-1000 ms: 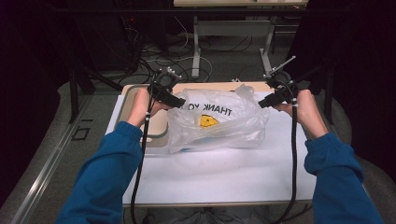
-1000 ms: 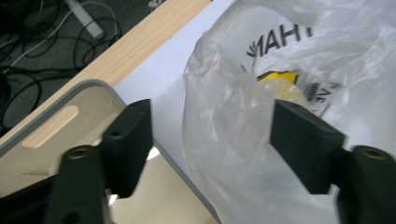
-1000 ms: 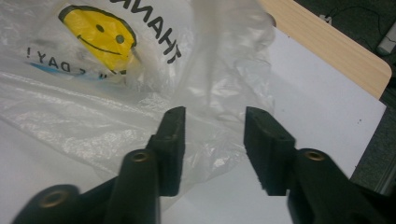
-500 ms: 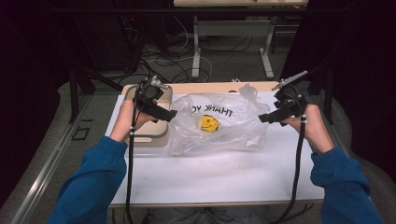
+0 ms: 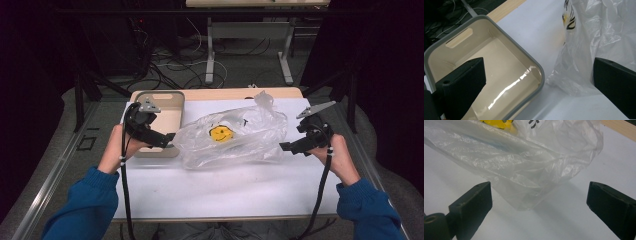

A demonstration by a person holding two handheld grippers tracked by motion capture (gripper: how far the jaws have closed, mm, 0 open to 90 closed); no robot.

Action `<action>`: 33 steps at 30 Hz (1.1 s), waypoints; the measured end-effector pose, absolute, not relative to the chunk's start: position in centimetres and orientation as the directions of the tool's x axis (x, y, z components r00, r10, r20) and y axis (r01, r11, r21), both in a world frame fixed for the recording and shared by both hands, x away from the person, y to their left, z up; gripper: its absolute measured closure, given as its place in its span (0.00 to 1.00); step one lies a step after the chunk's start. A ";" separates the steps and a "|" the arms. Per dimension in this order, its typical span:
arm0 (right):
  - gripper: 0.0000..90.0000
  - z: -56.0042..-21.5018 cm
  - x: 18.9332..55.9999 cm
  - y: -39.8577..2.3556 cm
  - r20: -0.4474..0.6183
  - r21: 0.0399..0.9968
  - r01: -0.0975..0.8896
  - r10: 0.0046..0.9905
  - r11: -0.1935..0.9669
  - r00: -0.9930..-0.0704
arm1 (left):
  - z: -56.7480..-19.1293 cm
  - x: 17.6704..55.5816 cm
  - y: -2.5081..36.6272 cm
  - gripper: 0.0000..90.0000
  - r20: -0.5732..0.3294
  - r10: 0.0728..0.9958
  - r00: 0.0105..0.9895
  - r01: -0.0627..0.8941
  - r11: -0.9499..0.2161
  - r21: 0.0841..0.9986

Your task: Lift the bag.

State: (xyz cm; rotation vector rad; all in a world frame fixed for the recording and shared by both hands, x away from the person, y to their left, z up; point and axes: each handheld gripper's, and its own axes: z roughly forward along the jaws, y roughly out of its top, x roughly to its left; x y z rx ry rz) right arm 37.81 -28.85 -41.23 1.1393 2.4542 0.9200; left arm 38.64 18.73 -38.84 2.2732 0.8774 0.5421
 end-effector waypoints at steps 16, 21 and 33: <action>0.06 -43.6 36.3 -28.3 -0.007 0.655 0.556 0.740 0.512 -0.673 | -40.5 36.0 20.1 0.00 0.089 0.694 0.715 0.436 -0.542 0.719; 0.06 -43.7 36.5 -27.4 -0.008 0.651 0.554 0.735 0.518 -0.678 | -38.9 35.3 17.8 0.00 0.097 0.647 0.756 0.385 -0.560 0.733; 0.05 -44.4 35.8 -27.7 -0.015 0.660 0.545 0.734 0.517 -0.679 | -39.5 32.9 18.8 0.00 0.185 0.653 0.734 0.360 -0.605 0.710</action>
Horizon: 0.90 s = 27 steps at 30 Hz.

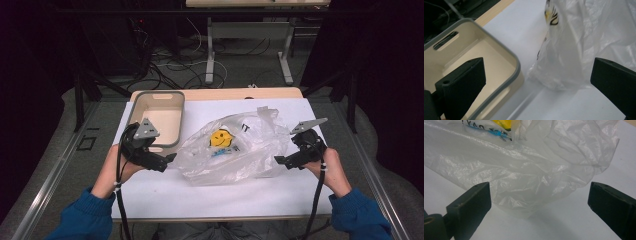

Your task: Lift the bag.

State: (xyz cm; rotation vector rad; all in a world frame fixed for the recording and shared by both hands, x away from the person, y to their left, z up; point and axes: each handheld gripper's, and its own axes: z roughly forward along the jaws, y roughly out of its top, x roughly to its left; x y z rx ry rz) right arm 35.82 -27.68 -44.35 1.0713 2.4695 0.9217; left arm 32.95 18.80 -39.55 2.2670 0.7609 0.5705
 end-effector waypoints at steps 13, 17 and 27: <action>0.04 -45.4 34.1 -28.4 -0.040 0.676 0.523 0.734 0.519 -0.678 | -44.3 32.2 23.4 0.00 0.163 0.744 0.648 0.458 -0.552 0.697; 0.03 -46.4 33.6 -29.0 -0.046 0.688 0.515 0.739 0.511 -0.673 | -45.9 32.0 24.1 0.00 0.170 0.759 0.629 0.472 -0.546 0.693; 0.03 -48.2 32.3 -29.8 -0.040 0.702 0.509 0.741 0.499 -0.671 | -49.0 31.3 24.7 0.00 0.158 0.771 0.617 0.490 -0.533 0.689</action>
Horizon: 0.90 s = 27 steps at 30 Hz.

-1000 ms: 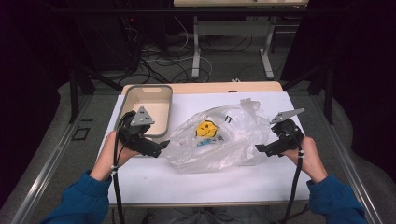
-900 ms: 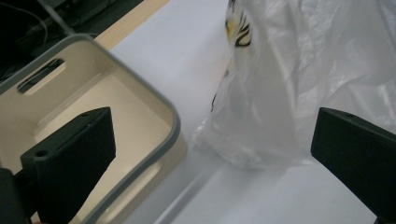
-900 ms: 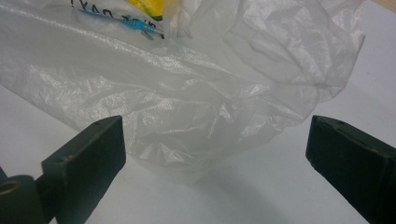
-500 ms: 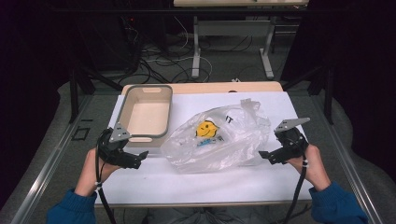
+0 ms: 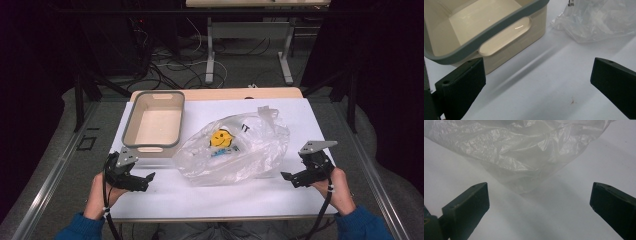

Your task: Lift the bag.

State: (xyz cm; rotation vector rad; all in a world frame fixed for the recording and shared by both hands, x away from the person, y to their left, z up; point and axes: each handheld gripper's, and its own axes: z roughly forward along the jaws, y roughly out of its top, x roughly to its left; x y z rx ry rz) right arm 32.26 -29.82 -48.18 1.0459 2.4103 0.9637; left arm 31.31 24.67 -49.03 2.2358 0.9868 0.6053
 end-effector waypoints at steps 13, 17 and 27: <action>0.02 -50.5 30.8 -30.7 -0.034 0.716 0.501 0.741 0.486 -0.671 | -50.6 30.6 24.0 0.00 0.164 0.772 0.614 0.484 -0.532 0.695; 0.02 -51.1 30.5 -30.8 -0.029 0.721 0.501 0.743 0.479 -0.668 | -50.9 30.3 23.8 0.00 0.181 0.772 0.610 0.476 -0.539 0.695; 0.02 -51.2 30.1 -30.9 -0.024 0.735 0.492 0.743 0.467 -0.669 | -51.6 30.0 23.3 0.00 0.194 0.756 0.625 0.457 -0.557 0.694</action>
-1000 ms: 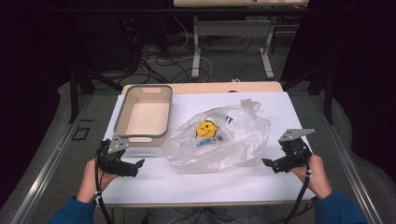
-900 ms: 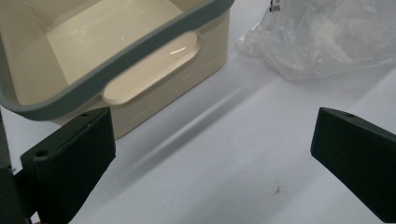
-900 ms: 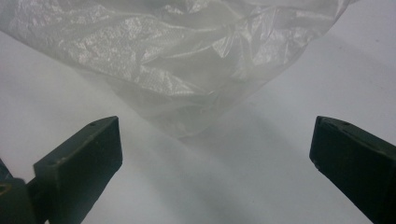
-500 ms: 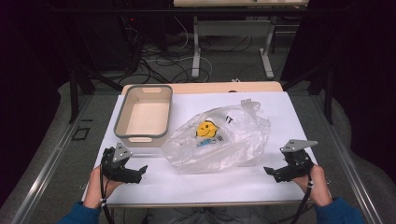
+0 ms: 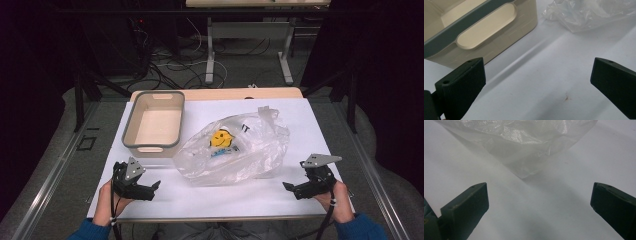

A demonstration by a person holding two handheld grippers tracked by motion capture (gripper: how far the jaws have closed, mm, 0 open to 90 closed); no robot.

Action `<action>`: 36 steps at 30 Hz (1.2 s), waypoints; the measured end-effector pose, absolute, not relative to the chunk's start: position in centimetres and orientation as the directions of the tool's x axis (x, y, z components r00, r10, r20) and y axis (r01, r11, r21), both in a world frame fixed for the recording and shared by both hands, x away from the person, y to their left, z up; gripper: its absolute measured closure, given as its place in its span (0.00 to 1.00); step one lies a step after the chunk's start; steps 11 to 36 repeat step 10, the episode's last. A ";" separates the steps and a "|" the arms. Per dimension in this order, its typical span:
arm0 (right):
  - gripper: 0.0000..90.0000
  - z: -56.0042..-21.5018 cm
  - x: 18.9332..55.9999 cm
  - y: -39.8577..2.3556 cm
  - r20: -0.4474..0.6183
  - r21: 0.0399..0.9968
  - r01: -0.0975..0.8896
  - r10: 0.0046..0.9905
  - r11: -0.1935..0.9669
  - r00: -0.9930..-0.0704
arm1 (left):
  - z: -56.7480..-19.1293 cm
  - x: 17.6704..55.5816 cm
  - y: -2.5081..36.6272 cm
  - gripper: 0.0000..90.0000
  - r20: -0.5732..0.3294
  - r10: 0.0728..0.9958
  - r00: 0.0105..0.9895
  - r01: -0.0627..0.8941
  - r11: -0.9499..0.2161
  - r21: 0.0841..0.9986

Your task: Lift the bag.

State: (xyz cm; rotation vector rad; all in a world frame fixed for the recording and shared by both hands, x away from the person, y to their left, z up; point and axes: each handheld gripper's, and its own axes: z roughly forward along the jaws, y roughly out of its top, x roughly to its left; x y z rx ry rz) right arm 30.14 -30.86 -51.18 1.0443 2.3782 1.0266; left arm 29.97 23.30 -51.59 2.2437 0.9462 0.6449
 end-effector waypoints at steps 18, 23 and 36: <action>0.01 -51.3 30.2 -30.9 -0.029 0.734 0.487 0.738 0.473 -0.674 | -51.5 30.1 23.4 0.00 0.184 0.759 0.624 0.463 -0.550 0.695; 0.01 -51.3 30.2 -30.9 -0.029 0.734 0.487 0.738 0.473 -0.674 | -51.5 30.1 23.4 0.00 0.184 0.759 0.624 0.463 -0.550 0.695; 0.01 -51.3 30.2 -30.9 -0.029 0.734 0.487 0.738 0.473 -0.674 | -51.5 30.1 23.4 0.00 0.184 0.759 0.624 0.463 -0.550 0.695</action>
